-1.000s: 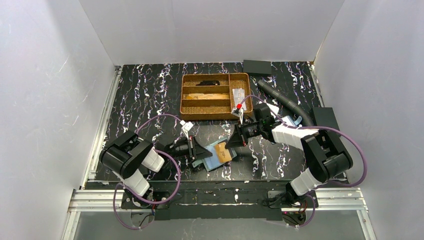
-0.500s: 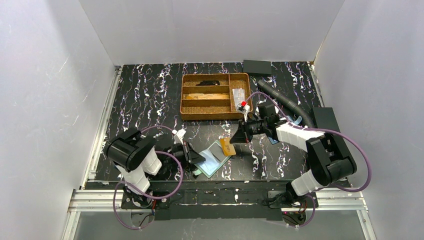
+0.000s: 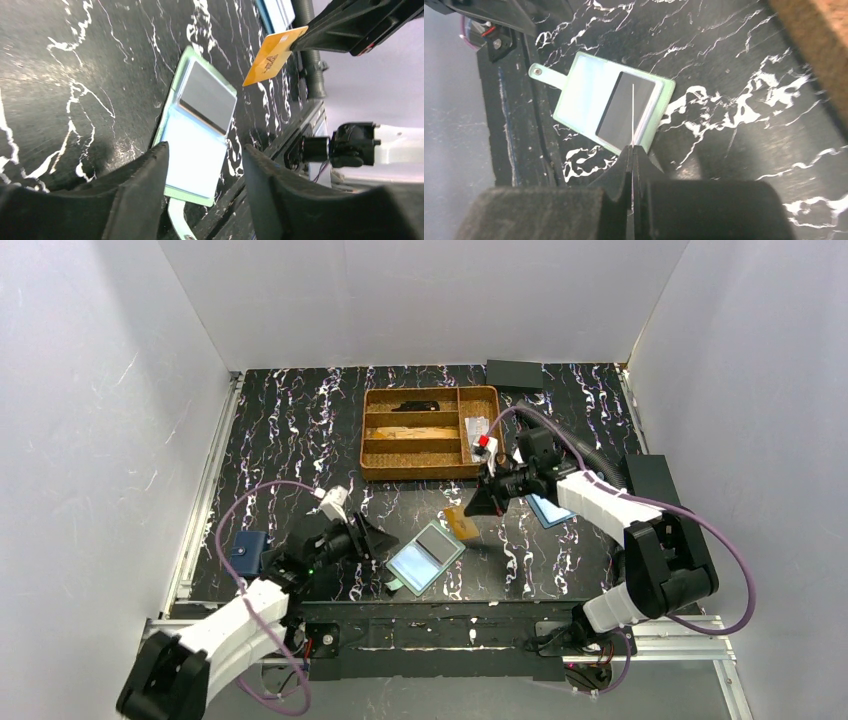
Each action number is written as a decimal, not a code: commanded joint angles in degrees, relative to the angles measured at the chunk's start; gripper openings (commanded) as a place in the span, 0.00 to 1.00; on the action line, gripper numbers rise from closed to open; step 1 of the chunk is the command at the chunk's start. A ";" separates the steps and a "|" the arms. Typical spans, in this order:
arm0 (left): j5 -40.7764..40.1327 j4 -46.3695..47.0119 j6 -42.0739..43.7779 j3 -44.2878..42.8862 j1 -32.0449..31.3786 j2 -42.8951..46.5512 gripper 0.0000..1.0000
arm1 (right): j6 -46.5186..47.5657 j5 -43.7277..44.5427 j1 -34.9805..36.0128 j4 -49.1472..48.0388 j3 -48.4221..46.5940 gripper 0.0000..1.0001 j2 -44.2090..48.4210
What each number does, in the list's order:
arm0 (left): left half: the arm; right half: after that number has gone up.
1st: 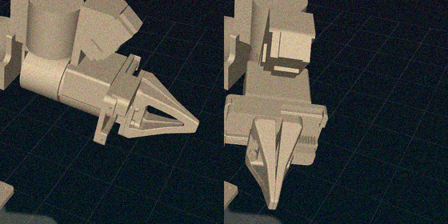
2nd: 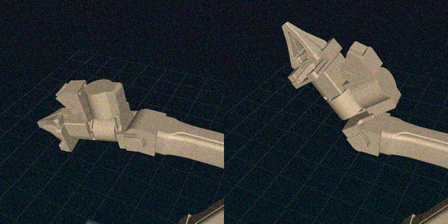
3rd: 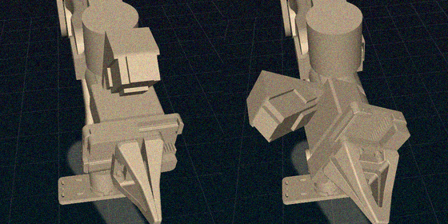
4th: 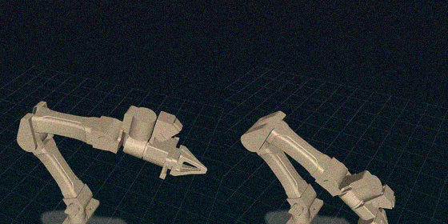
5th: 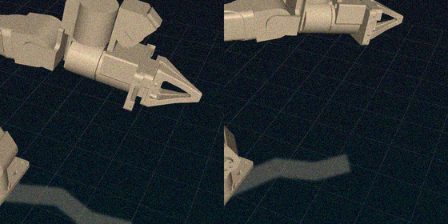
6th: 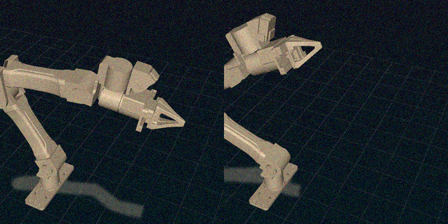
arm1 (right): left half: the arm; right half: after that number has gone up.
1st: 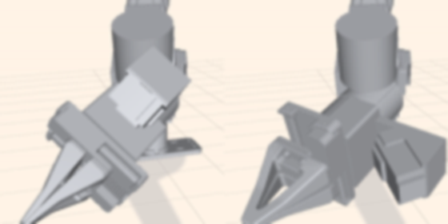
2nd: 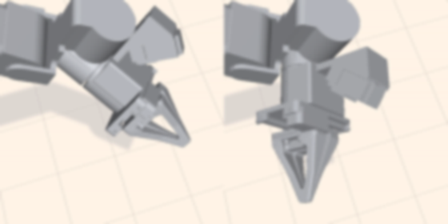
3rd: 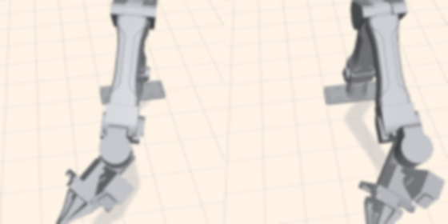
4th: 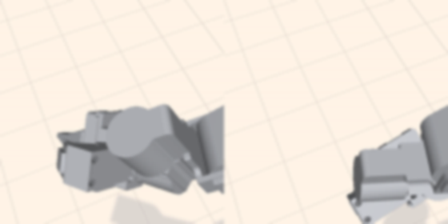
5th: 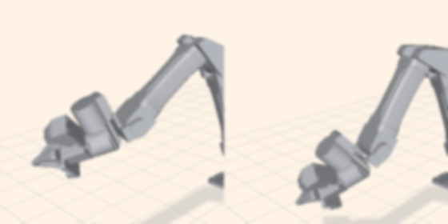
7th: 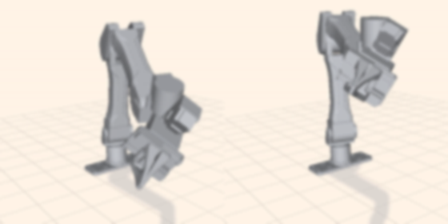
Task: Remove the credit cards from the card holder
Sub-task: Remove the credit card from the card holder, then place the credit card in the storage box.
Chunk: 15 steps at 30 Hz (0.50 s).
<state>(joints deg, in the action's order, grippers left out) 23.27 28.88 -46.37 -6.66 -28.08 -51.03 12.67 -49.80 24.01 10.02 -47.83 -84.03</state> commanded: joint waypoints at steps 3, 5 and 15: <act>-11.62 -24.59 5.67 -4.20 0.82 17.28 0.86 | 17.70 3.48 -0.19 21.90 -17.02 0.01 -4.20; -12.80 -26.06 5.36 -4.73 0.83 21.09 0.98 | 22.73 4.81 -0.19 28.89 -24.33 0.01 -7.92; -7.72 -24.05 4.93 -4.76 0.92 21.35 0.98 | 29.24 14.08 0.33 38.95 -53.13 0.01 -20.54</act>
<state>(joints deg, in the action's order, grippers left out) 14.33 5.85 -42.48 -9.74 -27.49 -28.91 39.11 -39.44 24.03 44.75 -93.38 -103.31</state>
